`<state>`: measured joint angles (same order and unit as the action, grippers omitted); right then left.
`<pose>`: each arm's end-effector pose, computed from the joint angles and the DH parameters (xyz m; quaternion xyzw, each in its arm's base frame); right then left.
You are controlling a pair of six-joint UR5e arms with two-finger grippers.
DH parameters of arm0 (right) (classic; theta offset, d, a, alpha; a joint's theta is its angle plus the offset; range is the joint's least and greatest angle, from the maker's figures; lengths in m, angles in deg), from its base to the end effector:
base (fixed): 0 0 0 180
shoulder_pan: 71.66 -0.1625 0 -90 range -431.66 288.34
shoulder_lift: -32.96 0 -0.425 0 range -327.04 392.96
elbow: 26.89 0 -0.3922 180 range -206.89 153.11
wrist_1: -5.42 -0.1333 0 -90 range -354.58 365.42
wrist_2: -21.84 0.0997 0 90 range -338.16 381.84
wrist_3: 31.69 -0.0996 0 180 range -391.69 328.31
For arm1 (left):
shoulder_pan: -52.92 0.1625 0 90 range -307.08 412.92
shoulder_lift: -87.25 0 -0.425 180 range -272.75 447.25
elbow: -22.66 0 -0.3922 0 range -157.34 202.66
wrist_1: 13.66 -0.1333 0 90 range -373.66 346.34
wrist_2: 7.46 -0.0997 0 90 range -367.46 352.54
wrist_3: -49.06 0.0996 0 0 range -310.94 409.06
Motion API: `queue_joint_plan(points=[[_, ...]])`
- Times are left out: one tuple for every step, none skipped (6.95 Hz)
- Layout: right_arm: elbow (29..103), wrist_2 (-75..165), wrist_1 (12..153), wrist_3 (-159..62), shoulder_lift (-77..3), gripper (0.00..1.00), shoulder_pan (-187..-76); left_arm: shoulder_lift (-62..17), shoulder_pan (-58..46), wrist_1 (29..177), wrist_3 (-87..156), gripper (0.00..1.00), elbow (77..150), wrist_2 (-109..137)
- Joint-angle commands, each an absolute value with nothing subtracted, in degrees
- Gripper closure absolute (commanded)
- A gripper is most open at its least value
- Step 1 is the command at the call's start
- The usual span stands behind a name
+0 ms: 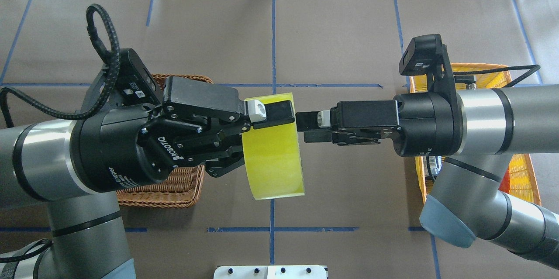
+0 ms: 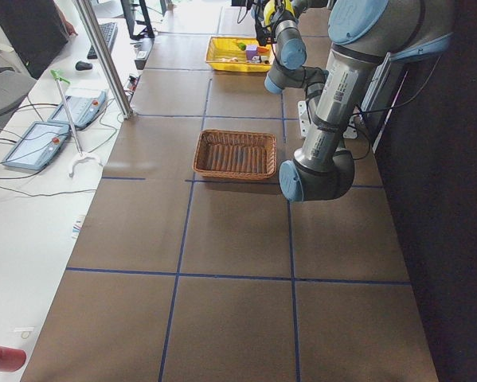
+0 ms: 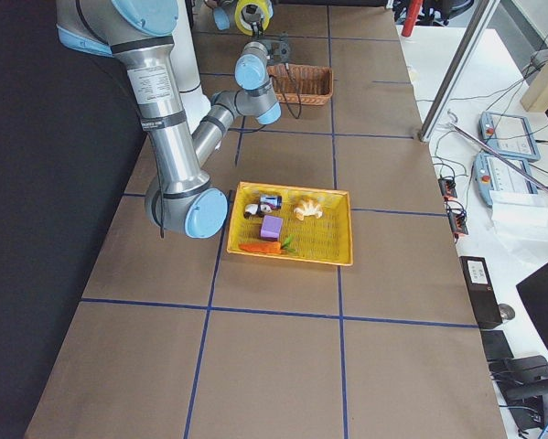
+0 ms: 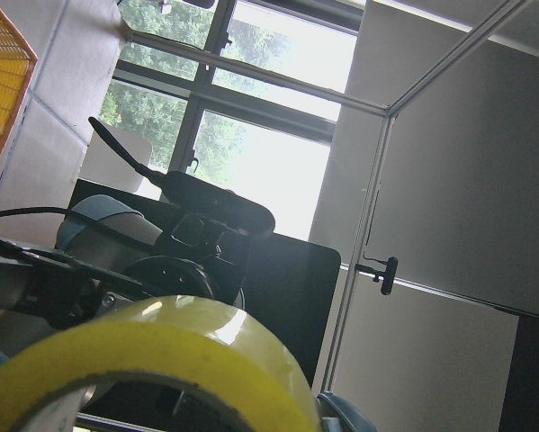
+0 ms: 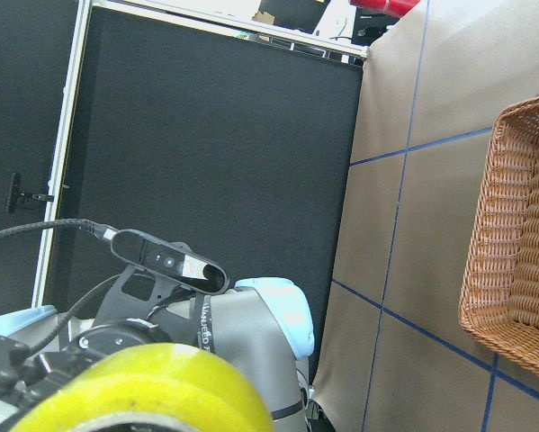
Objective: Move tape to another basket
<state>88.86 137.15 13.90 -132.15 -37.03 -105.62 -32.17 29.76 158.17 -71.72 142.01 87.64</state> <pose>-0.3062 -0.3156 0.1470 0.0828 -0.8757 -0.0180 0.4753 0.3170 -0.2710 0.0574 -0.0775 0.9375 -0.1154 0.3191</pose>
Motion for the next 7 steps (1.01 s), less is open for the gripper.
queue_joint_plan(points=[[88.5, 139.7, 16.6, -132.4, -37.7, 0.0, -108.7, -32.0, 29.4, 158.0, -70.6, 1.0, 142.0, 87.6], [88.6, 143.3, 19.6, -132.4, -37.9, 0.0, -111.5, -31.8, 28.7, 157.8, -69.7, 1.0, 141.4, 87.5], [88.7, 149.1, 25.7, -132.3, -37.7, 0.0, -116.6, -31.3, 27.4, 155.0, -69.6, 1.0, 141.3, 87.6], [88.8, 154.4, 32.5, -131.9, -37.2, 0.0, -121.2, -31.2, 26.0, 150.6, -68.8, 1.0, 141.3, 87.6], [88.5, 156.8, 37.7, -130.9, -37.4, 0.0, -123.5, -31.2, 25.2, 146.1, -66.9, 1.0, 141.4, 88.0], [88.5, 156.4, 45.0, -129.7, -37.7, 0.0, -124.6, -31.1, 24.4, 140.3, -63.3, 1.0, 141.4, 88.6], [88.4, 156.1, 55.1, -124.4, -38.0, 0.0, -126.0, -30.9, 22.6, 133.2, -59.1, 1.0, 141.4, 92.8]])
